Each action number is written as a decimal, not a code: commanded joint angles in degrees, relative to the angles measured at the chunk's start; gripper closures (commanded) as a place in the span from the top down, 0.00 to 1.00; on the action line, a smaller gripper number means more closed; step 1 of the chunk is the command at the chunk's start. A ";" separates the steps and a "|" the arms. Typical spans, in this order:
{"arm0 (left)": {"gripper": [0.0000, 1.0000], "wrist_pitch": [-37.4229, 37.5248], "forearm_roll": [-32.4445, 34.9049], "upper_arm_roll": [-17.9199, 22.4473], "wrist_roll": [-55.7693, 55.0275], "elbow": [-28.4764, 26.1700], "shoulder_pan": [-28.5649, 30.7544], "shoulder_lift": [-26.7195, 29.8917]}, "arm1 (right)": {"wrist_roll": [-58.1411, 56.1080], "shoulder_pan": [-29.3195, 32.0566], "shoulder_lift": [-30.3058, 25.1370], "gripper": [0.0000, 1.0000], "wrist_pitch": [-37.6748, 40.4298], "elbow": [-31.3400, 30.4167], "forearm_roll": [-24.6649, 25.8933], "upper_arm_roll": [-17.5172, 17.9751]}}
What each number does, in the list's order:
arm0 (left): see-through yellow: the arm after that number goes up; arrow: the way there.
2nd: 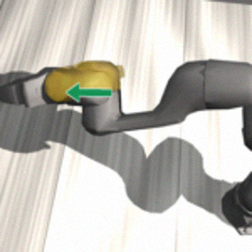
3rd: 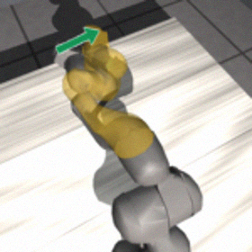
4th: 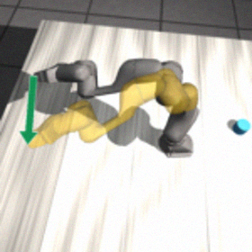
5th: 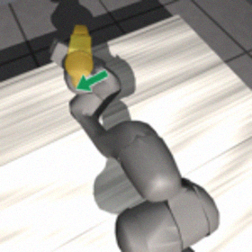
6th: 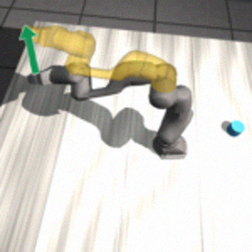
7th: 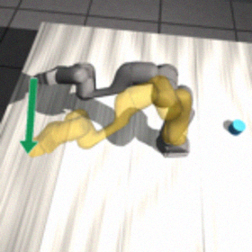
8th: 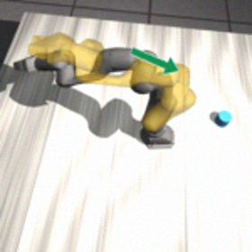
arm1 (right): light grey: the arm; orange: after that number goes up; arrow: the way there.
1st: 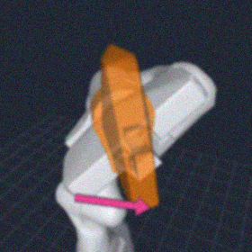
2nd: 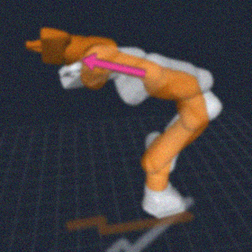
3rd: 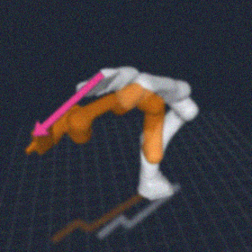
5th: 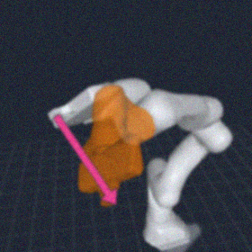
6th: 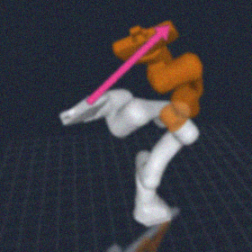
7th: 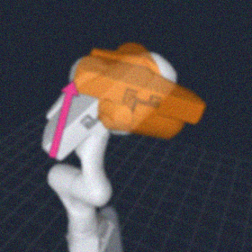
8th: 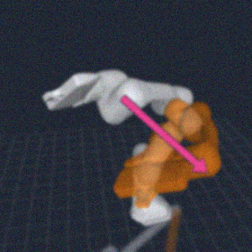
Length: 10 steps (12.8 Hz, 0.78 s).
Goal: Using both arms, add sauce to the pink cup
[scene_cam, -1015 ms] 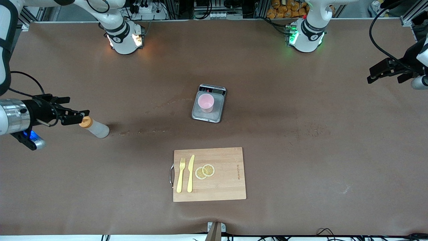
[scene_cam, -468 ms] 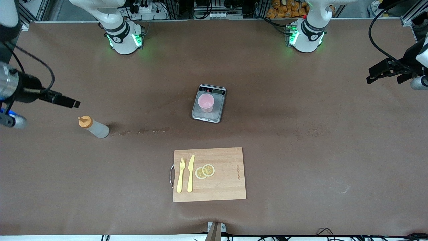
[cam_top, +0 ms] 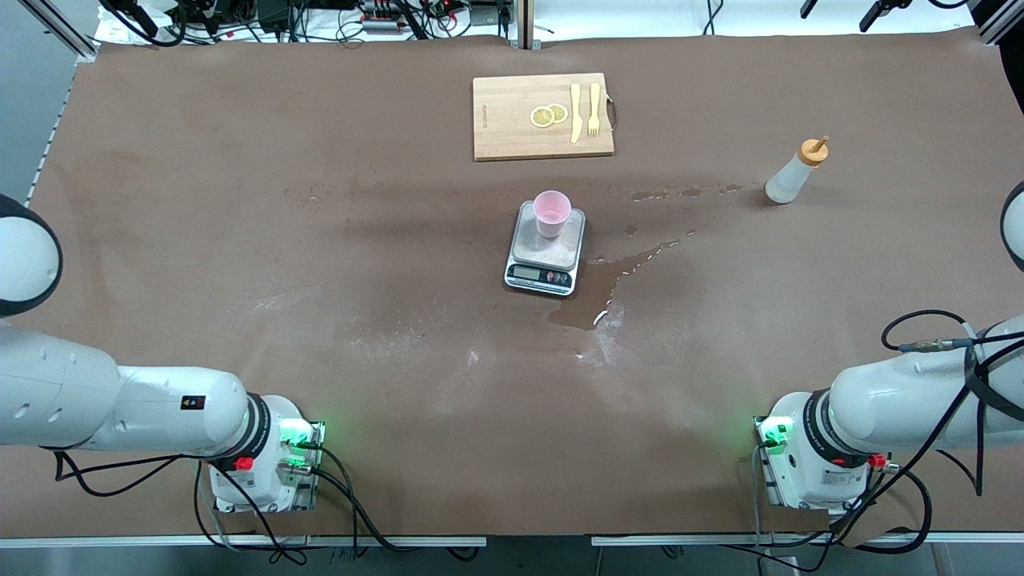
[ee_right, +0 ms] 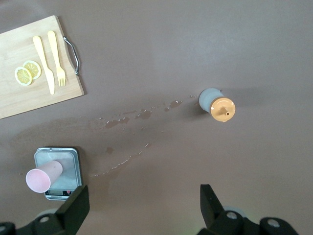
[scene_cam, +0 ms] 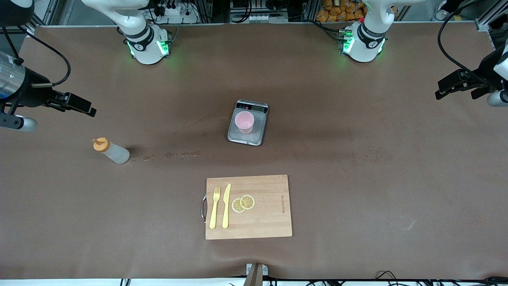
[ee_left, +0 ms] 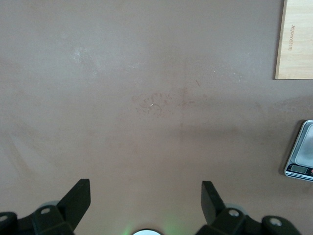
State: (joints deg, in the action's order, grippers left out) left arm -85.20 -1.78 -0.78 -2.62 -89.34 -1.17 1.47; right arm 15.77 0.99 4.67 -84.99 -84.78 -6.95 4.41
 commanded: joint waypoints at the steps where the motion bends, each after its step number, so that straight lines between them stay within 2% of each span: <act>1: 1.00 -0.50 -0.60 -0.36 -0.63 -0.66 0.29 1.16 | -2.92 0.15 -3.44 1.00 -3.42 -5.05 1.77 -0.02; 5: 1.00 -0.50 -0.60 -0.27 -0.19 -0.49 0.29 1.16 | -4.16 1.20 -3.88 1.00 -5.35 -5.05 1.94 -0.02; 10: 1.00 -0.50 -0.51 -0.27 0.34 -0.31 0.38 1.16 | -5.92 1.29 -4.32 1.00 -8.16 -4.96 5.62 0.07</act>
State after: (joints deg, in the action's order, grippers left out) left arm -85.37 -1.78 -0.86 -2.60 -89.17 -1.17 1.48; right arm 10.98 1.68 2.38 -91.03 -87.62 -3.18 3.98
